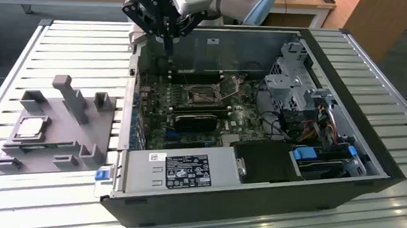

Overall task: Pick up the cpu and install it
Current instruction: 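Reach for the cpu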

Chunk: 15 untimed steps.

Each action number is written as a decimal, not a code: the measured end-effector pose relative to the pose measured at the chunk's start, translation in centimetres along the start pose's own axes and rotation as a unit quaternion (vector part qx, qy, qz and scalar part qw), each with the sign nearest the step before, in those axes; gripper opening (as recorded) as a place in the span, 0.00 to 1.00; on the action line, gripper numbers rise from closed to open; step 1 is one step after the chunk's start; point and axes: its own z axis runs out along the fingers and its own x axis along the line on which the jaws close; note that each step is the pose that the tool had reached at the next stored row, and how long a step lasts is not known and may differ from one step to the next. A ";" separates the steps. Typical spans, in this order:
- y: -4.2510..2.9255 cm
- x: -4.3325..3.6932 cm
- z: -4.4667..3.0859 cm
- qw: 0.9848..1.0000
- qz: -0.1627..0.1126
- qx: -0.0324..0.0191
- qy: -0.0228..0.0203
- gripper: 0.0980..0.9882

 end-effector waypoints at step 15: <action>-0.03 0.48 -0.01 1.000 0.000 0.000 0.000 0.01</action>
